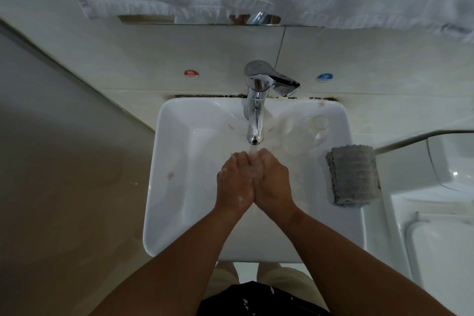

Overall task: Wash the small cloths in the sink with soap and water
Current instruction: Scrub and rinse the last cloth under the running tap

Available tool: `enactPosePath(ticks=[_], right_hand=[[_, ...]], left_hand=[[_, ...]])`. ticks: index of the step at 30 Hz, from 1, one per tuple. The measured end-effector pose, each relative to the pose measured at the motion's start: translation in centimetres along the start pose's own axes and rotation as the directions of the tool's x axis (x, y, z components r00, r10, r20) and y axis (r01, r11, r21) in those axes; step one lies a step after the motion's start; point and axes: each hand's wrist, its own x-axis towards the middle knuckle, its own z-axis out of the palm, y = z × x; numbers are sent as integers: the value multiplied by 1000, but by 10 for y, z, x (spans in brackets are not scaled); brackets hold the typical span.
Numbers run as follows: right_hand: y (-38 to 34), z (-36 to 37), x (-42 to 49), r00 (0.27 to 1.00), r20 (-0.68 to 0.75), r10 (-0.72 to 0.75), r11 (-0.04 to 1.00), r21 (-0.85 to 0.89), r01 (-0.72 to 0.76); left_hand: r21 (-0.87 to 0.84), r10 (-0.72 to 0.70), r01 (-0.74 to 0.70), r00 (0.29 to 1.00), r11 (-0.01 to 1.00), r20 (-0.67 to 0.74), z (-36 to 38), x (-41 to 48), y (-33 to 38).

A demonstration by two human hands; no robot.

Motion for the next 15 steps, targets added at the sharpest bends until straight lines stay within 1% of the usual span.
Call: enactPosePath(ticks=[1,3,4,5,6,7,8,9,10,11,12,13,14,15], right_hand=[[2,0,1,1000,7,-21,999,-43,22],[3,-1,3,998,27,-64,986,-152,67],[3,0,3,996,30,-81,975,-204,86],[3,2,2,997,17,-77,972,-219,79],[2,3,1,999,3,-35,985,-169,35],[0,4,1,1000,-6,30,996,-86,-30],[0,6,1,996,-4,93,996,-12,-93],[2,8,1,989,8,149,987,68,-149],[3,8,2,979,26,202,961,185,-203],[5,7,2,969,68,240,910,333,-248],[6,6,2,959,124,254,840,463,-283],[7,4,3,957,175,232,787,543,-291],[7,2,2,962,198,189,776,570,-270],[7,1,0,970,194,144,804,549,-229]], left_hand=[[44,24,-25,1000,999,10,0,1,-1],[59,43,-44,999,997,4,-4,2,0],[94,70,-69,998,993,0,-4,4,-1],[96,72,-73,997,993,10,-4,4,1],[72,45,-47,999,996,26,-1,5,0],[-43,-32,34,999,998,43,-1,4,1],[-199,-119,132,990,971,76,-1,2,1],[-348,-180,206,978,915,104,0,0,0],[-470,-213,250,968,846,132,0,-2,-1],[-557,-229,278,960,783,158,-1,-5,-2],[-602,-221,280,960,748,171,-2,-6,-5],[-608,-193,250,968,754,159,-3,-6,-7],[-591,-168,222,975,776,146,-3,-4,-10],[-561,-144,190,982,805,125,-1,-2,-11]])
